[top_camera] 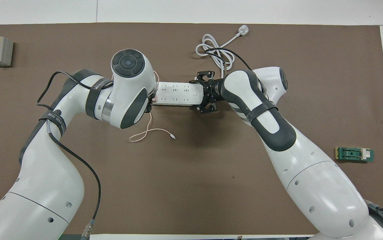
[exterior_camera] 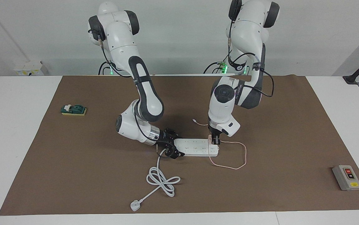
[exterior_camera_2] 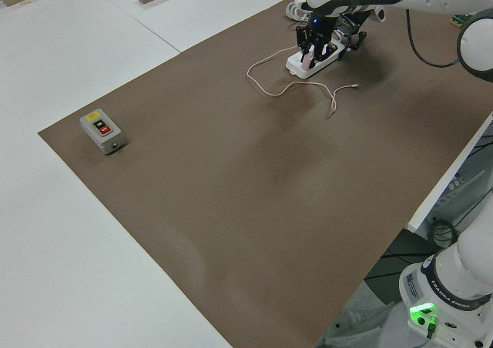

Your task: Unplug charger and place it aside

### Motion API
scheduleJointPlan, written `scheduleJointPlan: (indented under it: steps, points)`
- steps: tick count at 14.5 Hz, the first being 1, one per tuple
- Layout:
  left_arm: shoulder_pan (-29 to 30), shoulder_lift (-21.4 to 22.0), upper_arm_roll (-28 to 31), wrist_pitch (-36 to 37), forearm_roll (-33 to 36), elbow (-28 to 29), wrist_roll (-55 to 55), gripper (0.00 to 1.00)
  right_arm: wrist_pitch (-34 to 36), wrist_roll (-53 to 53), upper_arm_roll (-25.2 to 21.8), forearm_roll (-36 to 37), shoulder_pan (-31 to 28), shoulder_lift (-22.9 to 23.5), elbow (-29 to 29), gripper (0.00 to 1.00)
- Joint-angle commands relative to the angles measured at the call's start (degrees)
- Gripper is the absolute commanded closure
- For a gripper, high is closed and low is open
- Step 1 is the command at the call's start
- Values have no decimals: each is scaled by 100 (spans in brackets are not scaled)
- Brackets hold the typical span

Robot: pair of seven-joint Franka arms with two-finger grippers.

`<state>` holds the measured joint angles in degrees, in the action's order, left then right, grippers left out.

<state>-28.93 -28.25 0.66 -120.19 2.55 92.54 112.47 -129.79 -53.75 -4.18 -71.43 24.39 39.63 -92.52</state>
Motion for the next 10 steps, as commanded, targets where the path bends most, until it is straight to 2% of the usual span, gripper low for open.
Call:
scheduleJointPlan:
  steps: [1,6,10]
  points:
    - [1,337,-4,759,62,-114,-76,100,-64,286,23,-108,-119,45,-135,100]
    - [28,470,5,821,44,-105,-496,100,-20,286,23,-108,-163,53,-135,100]
    - [211,741,22,856,35,44,-2295,100,-20,286,23,-108,-154,53,-135,100]
